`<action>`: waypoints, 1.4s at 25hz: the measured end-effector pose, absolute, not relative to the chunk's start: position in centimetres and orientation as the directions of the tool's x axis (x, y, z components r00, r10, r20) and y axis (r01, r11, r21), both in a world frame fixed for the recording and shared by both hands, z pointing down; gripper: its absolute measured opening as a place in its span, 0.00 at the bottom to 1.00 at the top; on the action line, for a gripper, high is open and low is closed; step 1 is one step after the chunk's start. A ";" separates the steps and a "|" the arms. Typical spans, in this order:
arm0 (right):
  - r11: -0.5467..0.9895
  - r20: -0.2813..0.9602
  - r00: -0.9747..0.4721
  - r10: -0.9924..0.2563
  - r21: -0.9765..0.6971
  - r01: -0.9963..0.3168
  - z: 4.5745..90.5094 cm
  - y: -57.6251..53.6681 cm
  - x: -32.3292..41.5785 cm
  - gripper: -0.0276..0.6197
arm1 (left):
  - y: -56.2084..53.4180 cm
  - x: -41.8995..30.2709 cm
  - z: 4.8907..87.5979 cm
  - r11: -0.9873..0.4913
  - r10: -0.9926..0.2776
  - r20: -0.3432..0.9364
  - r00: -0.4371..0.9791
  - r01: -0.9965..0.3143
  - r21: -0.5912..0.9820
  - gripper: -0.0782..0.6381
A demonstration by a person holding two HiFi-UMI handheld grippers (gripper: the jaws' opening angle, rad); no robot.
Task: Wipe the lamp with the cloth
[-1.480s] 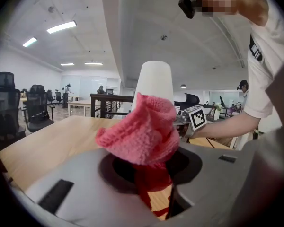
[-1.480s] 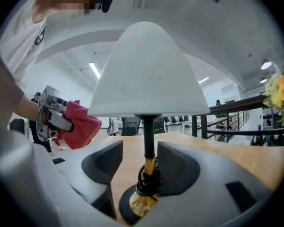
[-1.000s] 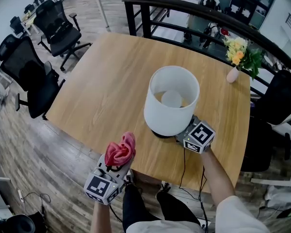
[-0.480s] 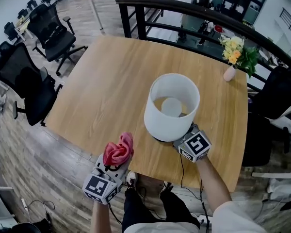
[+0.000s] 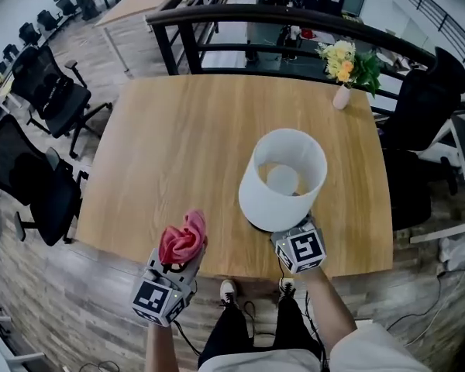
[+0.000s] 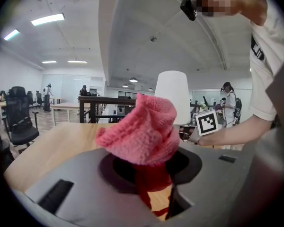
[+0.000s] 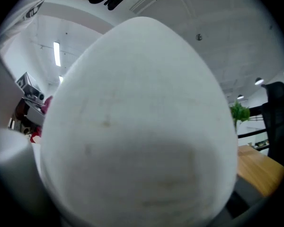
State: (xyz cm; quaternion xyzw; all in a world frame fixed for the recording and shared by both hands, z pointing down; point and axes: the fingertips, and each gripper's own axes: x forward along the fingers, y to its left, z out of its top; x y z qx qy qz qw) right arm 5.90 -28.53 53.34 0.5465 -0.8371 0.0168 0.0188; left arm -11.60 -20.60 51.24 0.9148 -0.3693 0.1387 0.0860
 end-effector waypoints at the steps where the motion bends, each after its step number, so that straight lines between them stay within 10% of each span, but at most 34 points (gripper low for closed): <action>1: 0.348 0.052 -0.348 -0.936 -0.009 -0.937 53.3 -28.1 5.9 0.14 | -20.7 -12.1 51.0 -0.724 -0.642 0.316 0.699 -0.688 0.051 0.33; 21: -0.525 0.086 0.521 -0.850 -0.041 -0.850 53.8 -23.5 2.6 0.15 | -20.6 -21.7 47.5 -0.738 -0.645 0.277 0.712 -0.675 0.018 0.33; 29: -0.446 0.189 0.440 -0.878 0.012 -0.895 56.9 -23.3 2.1 0.27 | -19.9 -21.1 47.3 -0.733 -0.651 0.245 0.718 -0.679 0.043 0.33; 35: -0.111 0.261 0.140 -0.955 0.122 -0.986 59.5 -18.4 0.1 0.30 | -19.6 -15.2 42.2 -0.776 -0.626 0.130 0.769 -0.630 -0.006 0.33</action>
